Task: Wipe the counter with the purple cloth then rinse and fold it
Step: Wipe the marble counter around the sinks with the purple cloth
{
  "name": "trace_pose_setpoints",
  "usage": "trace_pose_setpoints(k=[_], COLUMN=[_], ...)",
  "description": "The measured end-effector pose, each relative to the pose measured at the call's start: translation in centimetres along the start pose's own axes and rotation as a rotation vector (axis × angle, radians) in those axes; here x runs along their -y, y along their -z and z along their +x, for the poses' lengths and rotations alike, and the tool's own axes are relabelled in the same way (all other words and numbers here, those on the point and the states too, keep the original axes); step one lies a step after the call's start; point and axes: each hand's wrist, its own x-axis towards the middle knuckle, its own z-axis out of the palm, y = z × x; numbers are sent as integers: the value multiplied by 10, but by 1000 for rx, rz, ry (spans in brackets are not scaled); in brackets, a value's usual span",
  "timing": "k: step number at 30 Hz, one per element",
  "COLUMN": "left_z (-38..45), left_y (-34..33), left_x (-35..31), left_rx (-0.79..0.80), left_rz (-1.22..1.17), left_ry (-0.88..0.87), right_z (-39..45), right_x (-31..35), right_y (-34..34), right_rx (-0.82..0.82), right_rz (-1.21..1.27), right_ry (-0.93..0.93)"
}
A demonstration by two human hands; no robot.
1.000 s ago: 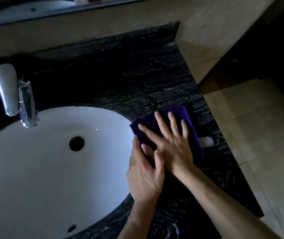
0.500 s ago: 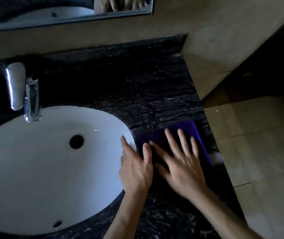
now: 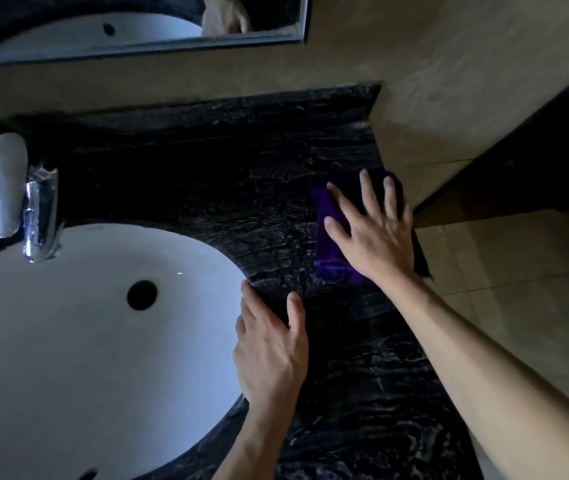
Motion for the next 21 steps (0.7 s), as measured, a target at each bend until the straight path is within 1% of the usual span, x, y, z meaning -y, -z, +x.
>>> trace_pose_setpoints(k=[2,6,8,9,11,14,17,19,21], left_z=[0,-3,-4,-4,-4,-2,-2,0,1], left_y=[0,7,11,12,13,13,13,9,6], left_x=[0,1,-1,-2,-1,-1,-2,-1,-1], left_rx=[-4,-5,-10,-13,-24,-48,-40,-28,-24], left_rz=[-32,-160,-214,-227,-226,-238,-198,-169,-151], left_ry=[9,84,106,108,122,135,107,99,98], right_z=[-20,-121,-155,-157,-135,-71,-10,22,37], right_x=[5,21,33,41,64,102,109,88,54], right_y=[1,0,1,1,1,-2,-2,1,3], right_rx=[-3,82,107,115,128,106,48,8,-23], right_rz=[-9,22,32,24,10,32,39,24,18], right_ry=[66,282,296,288,297,391,422,349,214])
